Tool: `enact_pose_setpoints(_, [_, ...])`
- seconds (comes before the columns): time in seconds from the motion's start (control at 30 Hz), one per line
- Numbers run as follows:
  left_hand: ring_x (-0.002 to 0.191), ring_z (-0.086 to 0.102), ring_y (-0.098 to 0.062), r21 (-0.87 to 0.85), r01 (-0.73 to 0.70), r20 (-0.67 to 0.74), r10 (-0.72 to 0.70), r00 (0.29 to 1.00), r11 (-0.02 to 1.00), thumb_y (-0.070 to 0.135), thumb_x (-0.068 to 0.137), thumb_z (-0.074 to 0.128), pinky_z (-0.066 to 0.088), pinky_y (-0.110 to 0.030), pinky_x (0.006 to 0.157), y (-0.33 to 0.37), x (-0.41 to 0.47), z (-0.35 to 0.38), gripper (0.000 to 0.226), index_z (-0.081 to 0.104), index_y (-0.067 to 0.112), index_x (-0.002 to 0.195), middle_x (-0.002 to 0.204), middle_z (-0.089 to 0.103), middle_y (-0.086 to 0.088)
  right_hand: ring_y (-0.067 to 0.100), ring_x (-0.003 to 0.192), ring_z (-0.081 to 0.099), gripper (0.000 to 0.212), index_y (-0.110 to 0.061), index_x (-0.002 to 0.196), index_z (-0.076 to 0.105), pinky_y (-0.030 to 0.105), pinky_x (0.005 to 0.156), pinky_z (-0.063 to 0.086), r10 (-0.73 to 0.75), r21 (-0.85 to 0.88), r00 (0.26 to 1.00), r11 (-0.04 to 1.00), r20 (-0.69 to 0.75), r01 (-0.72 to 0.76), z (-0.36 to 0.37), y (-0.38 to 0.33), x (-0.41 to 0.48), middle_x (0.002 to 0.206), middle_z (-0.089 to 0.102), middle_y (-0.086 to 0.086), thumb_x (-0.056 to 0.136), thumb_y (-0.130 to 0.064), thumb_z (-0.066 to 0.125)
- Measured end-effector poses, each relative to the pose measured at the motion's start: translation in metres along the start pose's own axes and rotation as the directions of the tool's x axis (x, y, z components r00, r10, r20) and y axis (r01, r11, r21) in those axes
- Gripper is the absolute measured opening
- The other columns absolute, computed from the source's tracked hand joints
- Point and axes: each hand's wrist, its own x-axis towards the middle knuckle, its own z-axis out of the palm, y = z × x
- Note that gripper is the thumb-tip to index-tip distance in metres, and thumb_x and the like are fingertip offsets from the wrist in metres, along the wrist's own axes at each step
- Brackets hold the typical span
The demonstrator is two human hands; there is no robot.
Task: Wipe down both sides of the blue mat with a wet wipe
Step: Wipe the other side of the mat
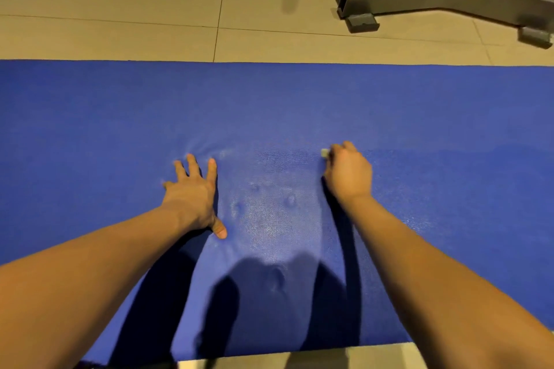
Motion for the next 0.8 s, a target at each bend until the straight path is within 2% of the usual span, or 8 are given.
enact_pose_setpoints(0.1, [0.149, -0.01, -0.053, -0.018, 0.005, 0.007, -0.005, 1.0, 1.0, 0.076, 0.038, 0.087, 0.034, -0.067, 0.11, 0.001, -0.001, -0.001, 0.173, -0.024, 0.016, 0.156, 0.161, -0.022, -0.027, 0.039, 0.08, 0.061, 0.03, -0.006, 0.093, 0.059, 0.036, 0.06, 0.034, 0.152, -0.018, 0.988, 0.988, -0.027, -0.153, -0.003, 0.011, -0.002, 0.099, 0.062, 0.017, 0.106, -0.029, 0.045])
enact_pose_setpoints(0.17, [0.149, -0.01, -0.053, -0.022, 0.012, 0.008, -0.011, 1.0, 1.0, 0.075, 0.038, 0.088, 0.033, -0.067, 0.11, 0.003, -0.001, -0.001, 0.173, -0.024, 0.015, 0.156, 0.161, -0.021, -0.027, 0.039, 0.085, 0.063, 0.025, -0.005, 0.1, 0.059, 0.035, 0.063, 0.035, 0.178, 0.018, 0.984, 0.984, 0.009, -0.178, 0.004, -0.016, -0.006, 0.103, 0.063, 0.018, 0.106, -0.025, 0.045])
enact_pose_setpoints(0.3, [0.148, -0.013, -0.054, -0.033, 0.019, 0.022, -0.018, 1.0, 0.999, 0.072, 0.039, 0.09, 0.03, -0.069, 0.112, 0.003, 0.0, -0.002, 0.173, -0.025, 0.014, 0.155, 0.16, -0.023, -0.027, 0.037, 0.091, 0.064, 0.027, -0.007, 0.11, 0.062, 0.035, 0.067, 0.038, 0.066, 0.115, 0.994, 0.99, 0.091, -0.077, 0.026, -0.094, -0.022, 0.108, 0.062, 0.017, 0.105, -0.027, 0.045])
enact_pose_setpoints(0.43, [0.148, -0.013, -0.054, -0.032, 0.021, 0.024, -0.02, 1.0, 0.999, 0.072, 0.041, 0.09, 0.03, -0.069, 0.111, 0.003, 0.002, -0.001, 0.172, -0.026, 0.014, 0.155, 0.16, -0.024, -0.028, 0.035, 0.094, 0.064, 0.027, -0.01, 0.114, 0.063, 0.034, 0.069, 0.04, -0.134, 0.103, 0.976, 0.988, 0.174, 0.117, 0.039, -0.135, -0.038, 0.111, 0.061, 0.015, 0.106, -0.03, 0.046])
enact_pose_setpoints(0.53, [0.148, -0.014, -0.054, -0.04, 0.023, 0.024, -0.022, 0.999, 0.999, 0.072, 0.04, 0.09, 0.029, -0.07, 0.111, 0.003, 0.002, 0.0, 0.173, -0.026, 0.014, 0.155, 0.16, -0.024, -0.027, 0.036, 0.097, 0.063, 0.025, -0.009, 0.115, 0.061, 0.034, 0.069, 0.038, -0.139, 0.072, 0.973, 0.989, 0.184, 0.128, 0.033, -0.115, -0.034, 0.113, 0.061, 0.014, 0.105, -0.027, 0.048])
enact_pose_setpoints(0.73, [0.147, -0.015, -0.055, -0.056, 0.031, 0.039, -0.028, 0.999, 0.998, 0.069, 0.04, 0.091, 0.026, -0.072, 0.112, 0.004, 0.003, 0.0, 0.173, -0.027, 0.014, 0.155, 0.16, -0.025, -0.027, 0.038, 0.085, 0.061, 0.012, -0.007, 0.105, 0.052, 0.035, 0.061, 0.033, 0.124, 0.023, 0.991, 0.992, 0.041, -0.125, 0.002, -0.012, -0.03, 0.099, 0.065, 0.015, 0.101, -0.018, 0.051])
enact_pose_setpoints(0.8, [0.147, -0.015, -0.055, -0.063, 0.032, 0.038, -0.03, 0.999, 0.998, 0.068, 0.04, 0.092, 0.025, -0.073, 0.112, 0.004, 0.003, 0.001, 0.174, -0.027, 0.014, 0.155, 0.16, -0.025, -0.027, 0.038, 0.084, 0.061, 0.012, -0.007, 0.105, 0.054, 0.035, 0.06, 0.034, 0.182, 0.012, 0.983, 0.983, 0.016, -0.182, -0.001, 0.0, -0.03, 0.098, 0.066, 0.016, 0.101, -0.017, 0.05])
